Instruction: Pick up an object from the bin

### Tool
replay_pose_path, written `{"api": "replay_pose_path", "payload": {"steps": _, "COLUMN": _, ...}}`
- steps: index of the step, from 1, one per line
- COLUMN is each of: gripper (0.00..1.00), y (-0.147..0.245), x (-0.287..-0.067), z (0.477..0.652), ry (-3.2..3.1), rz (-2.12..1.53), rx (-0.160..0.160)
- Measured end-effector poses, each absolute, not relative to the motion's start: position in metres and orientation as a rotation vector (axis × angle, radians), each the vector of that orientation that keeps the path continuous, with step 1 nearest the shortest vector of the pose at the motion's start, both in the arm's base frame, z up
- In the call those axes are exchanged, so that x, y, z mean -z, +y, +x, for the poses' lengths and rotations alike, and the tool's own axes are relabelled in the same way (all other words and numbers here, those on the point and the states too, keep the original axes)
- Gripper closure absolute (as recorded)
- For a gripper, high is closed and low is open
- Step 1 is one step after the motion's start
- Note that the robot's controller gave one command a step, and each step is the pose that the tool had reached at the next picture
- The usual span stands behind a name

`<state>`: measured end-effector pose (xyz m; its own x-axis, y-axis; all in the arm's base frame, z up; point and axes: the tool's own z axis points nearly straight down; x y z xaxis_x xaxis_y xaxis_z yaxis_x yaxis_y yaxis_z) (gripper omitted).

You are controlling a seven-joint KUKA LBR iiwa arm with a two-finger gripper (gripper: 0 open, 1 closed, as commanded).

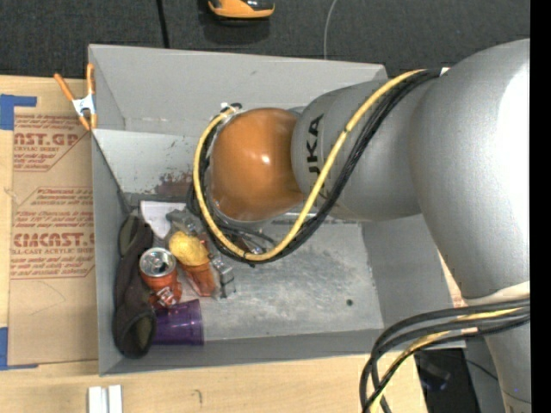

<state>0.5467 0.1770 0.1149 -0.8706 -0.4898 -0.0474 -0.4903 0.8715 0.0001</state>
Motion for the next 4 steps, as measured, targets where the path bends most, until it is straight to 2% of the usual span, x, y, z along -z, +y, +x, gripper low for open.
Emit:
{"api": "replay_pose_path", "payload": {"steps": 1, "gripper": 1.0, "y": 0.171, "x": -0.069, "z": 0.542, "ry": 2.983, "rz": -0.983, "rx": -0.005}}
{"api": "replay_pose_path", "payload": {"steps": 2, "gripper": 1.0, "y": 0.171, "x": -0.069, "z": 0.542, "ry": 2.983, "rz": -0.982, "rx": -0.005}}
{"api": "replay_pose_path", "payload": {"steps": 4, "gripper": 1.0, "y": 0.16, "x": -0.157, "z": 0.563, "ry": 2.961, "rz": -1.044, "rx": -0.005}}
